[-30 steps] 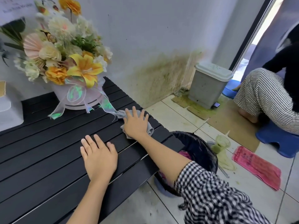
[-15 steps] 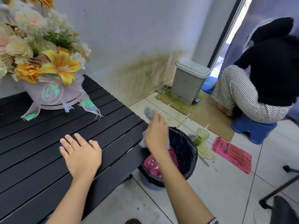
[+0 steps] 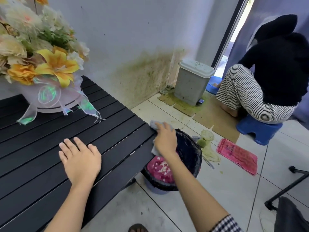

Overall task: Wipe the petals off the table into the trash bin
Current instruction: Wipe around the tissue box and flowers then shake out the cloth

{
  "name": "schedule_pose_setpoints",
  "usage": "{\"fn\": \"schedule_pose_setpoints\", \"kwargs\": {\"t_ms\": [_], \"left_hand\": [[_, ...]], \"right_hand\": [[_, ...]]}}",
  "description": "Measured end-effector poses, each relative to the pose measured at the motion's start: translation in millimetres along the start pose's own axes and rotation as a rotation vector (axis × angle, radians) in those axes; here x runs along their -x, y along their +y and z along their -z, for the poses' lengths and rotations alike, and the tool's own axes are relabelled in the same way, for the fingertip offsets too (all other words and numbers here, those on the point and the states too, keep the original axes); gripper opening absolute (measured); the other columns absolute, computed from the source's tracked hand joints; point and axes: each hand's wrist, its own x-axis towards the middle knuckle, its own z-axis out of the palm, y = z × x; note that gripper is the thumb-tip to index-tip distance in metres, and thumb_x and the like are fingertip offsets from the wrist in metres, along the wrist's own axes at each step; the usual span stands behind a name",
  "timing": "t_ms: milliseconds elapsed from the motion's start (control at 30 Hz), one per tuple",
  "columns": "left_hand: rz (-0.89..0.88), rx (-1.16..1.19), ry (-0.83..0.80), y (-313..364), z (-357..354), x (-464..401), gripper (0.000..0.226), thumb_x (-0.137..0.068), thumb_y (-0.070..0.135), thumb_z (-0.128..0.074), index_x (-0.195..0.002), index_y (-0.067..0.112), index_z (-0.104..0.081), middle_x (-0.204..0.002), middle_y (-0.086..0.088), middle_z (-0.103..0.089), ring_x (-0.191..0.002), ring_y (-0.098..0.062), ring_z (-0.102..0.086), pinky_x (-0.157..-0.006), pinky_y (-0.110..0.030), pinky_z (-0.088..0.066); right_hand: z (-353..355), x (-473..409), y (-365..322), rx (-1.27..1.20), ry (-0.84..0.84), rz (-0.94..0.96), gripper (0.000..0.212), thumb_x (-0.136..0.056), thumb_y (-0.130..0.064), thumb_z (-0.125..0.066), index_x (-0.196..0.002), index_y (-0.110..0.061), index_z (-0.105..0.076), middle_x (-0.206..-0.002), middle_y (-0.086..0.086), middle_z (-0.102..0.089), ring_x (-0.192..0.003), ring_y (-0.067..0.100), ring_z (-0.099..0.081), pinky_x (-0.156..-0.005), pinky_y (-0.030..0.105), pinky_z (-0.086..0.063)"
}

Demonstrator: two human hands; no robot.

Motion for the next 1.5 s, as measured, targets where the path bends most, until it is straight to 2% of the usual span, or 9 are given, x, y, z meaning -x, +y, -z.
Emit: {"fn": "schedule_pose_setpoints", "kwargs": {"t_ms": [67, 200, 400, 500, 767, 1100, 1267, 1367, 1500], "left_hand": [[0.002, -0.003, -0.007, 1, 1, 0, 0.055, -0.094, 0.022, -0.031, -0.140, -0.007, -0.021, -0.148, -0.031, -0.019, -0.140, -0.042, -0.009, -0.115, -0.048, -0.006], [0.006, 0.006, 0.006, 6, 4, 0, 0.053, -0.094, 0.020, -0.032, -0.139, -0.008, -0.024, -0.147, -0.033, -0.022, -0.139, -0.043, -0.013, -0.114, -0.049, -0.008], [-0.013, 0.071, 0.094, -4, 1, -3, 0.057, -0.084, 0.020, -0.025, -0.130, -0.010, -0.042, -0.137, -0.034, -0.038, -0.132, -0.047, -0.030, -0.109, -0.054, -0.023], [-0.002, 0.051, 0.092, -3, 1, -7, 0.058, -0.084, 0.021, -0.023, -0.132, -0.006, -0.042, -0.140, -0.029, -0.038, -0.134, -0.042, -0.029, -0.110, -0.050, -0.024], [-0.010, 0.025, 0.096, -4, 1, -6, 0.057, -0.085, 0.021, -0.022, -0.130, -0.006, -0.044, -0.138, -0.028, -0.042, -0.133, -0.041, -0.033, -0.109, -0.050, -0.027], [0.028, 0.185, -0.077, -3, 18, -9, 0.048, -0.097, 0.018, -0.028, -0.144, 0.007, -0.023, -0.155, -0.013, -0.015, -0.143, -0.027, -0.004, -0.116, -0.038, -0.003], [0.171, 0.773, -0.156, -21, 62, 1, 0.048, -0.095, 0.007, -0.030, -0.142, 0.017, -0.032, -0.154, 0.001, -0.022, -0.142, -0.015, -0.016, -0.113, -0.027, -0.010], [0.263, 0.822, 0.085, -39, 70, 22, 0.045, -0.090, 0.001, -0.033, -0.127, 0.018, -0.052, -0.140, -0.003, -0.047, -0.122, -0.018, -0.046, -0.103, -0.028, -0.034], [0.170, 0.783, 0.196, -58, 53, 31, 0.040, -0.087, -0.005, -0.038, -0.118, 0.011, -0.058, -0.127, -0.006, -0.058, -0.118, -0.016, -0.049, -0.101, -0.025, -0.033]], "right_hand": [[10, -7, 1, -0.139, 0.042, -0.053, 0.052, -0.087, 0.000, -0.042, -0.135, -0.021, -0.045, -0.146, 0.006, -0.037, -0.129, 0.034, -0.035, -0.104, 0.046, -0.036], [1, -1, -54, -0.199, 0.129, 0.180, 0.054, -0.085, 0.003, -0.045, -0.136, -0.018, -0.044, -0.148, 0.008, -0.034, -0.134, 0.029, -0.029, -0.111, 0.041, -0.024], [-104, 5, -145, 0.032, -0.227, 0.542, 0.041, -0.093, -0.024, -0.043, -0.134, -0.024, -0.044, -0.150, 0.013, -0.031, -0.135, 0.046, -0.022, -0.111, 0.051, -0.018], [-122, -25, -153, 0.093, -0.237, 0.552, 0.043, -0.092, -0.026, -0.044, -0.135, -0.029, -0.041, -0.152, 0.008, -0.029, -0.138, 0.045, -0.015, -0.114, 0.052, -0.012], [-95, -75, -132, 0.131, -0.252, 0.414, 0.063, -0.083, -0.016, -0.059, -0.140, -0.029, -0.034, -0.156, 0.005, -0.019, -0.139, 0.038, -0.018, -0.114, 0.044, -0.021], [-15, -15, -29, -0.007, -0.034, 0.022, 0.049, -0.095, -0.008, -0.035, -0.139, -0.029, -0.037, -0.154, 0.001, -0.024, -0.138, 0.032, -0.022, -0.103, 0.043, -0.033], [-14, 14, -65, -0.145, 0.050, 0.324, 0.040, -0.096, -0.014, -0.038, -0.134, -0.020, -0.044, -0.142, 0.009, -0.042, -0.128, 0.033, -0.036, -0.103, 0.039, -0.032], [-44, 53, -115, -0.064, -0.064, 0.505, 0.044, -0.088, -0.023, -0.029, -0.124, -0.016, -0.052, -0.124, 0.013, -0.055, -0.110, 0.036, -0.049, -0.095, 0.043, -0.041], [-99, 95, -154, 0.238, -0.344, 0.651, 0.042, -0.083, -0.040, -0.029, -0.111, -0.037, -0.061, -0.118, 0.000, -0.066, -0.103, 0.039, -0.062, -0.086, 0.046, -0.053]]}}
